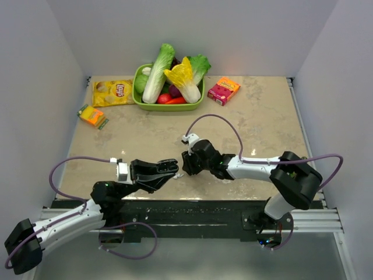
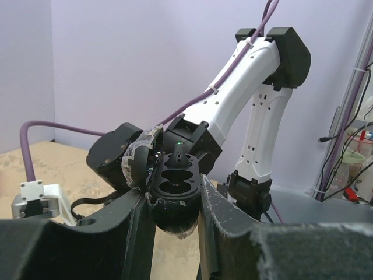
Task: Insert the wireless bluetooth earbuds into the charging case
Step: Pick up the earbud from the center of the board.
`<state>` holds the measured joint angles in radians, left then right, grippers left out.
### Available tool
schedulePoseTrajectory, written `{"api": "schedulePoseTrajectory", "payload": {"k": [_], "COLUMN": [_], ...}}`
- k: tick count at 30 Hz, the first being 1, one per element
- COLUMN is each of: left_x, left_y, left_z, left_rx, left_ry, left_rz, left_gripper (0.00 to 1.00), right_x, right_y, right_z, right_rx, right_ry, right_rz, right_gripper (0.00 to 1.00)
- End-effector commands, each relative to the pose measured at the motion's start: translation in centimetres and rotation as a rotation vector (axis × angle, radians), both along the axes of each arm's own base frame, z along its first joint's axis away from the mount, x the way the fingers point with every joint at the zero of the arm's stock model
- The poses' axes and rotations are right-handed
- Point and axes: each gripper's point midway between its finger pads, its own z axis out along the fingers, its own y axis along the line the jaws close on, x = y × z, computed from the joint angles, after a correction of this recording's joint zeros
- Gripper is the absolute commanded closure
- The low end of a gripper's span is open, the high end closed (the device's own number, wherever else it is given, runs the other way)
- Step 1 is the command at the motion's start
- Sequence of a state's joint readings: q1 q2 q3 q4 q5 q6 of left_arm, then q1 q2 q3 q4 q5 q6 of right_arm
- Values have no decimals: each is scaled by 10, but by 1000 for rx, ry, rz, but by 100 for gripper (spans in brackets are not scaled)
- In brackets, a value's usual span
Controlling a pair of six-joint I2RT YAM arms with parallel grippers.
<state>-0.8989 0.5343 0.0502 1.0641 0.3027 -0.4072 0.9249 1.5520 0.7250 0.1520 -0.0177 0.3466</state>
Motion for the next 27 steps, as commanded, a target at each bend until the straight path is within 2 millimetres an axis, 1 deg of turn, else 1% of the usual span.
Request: {"api": "schedulePoseTrajectory", "payload": {"k": [1,4,9,14,16,17,19,27], "left_x": [-4,-4,-4,-5,-6,-6,-6,-7], "left_y": [4,4,3,3,3,3,4,3], "left_z": [-95,-95,-97,-97,-97,-96,-99,-99], "left_rx": [154,156,163,163,157,153,158,158], "left_ry": [100,96,98,98,98,96,103,103], "left_rz": [3,1,2,-7,-10,-11,-10,-16], "left_gripper": [100,100,100,100,100,100,100,100], "right_x": [28,32,34,33,34,34,32,33], "right_y": [12,6,0,1,0,1,2,-2], "right_z": [19,15,8,0,1,5,6,-7], "right_rx": [29,7,-19,-32,-32,-18,-13,-48], "right_ry": [-79,-74,-69,-54,-59,-68,-65,-41], "right_rz": [-8,-19,-18,-14,-16,-13,-6,-13], "right_gripper": [64,63,62,62,62,62,62,61]}}
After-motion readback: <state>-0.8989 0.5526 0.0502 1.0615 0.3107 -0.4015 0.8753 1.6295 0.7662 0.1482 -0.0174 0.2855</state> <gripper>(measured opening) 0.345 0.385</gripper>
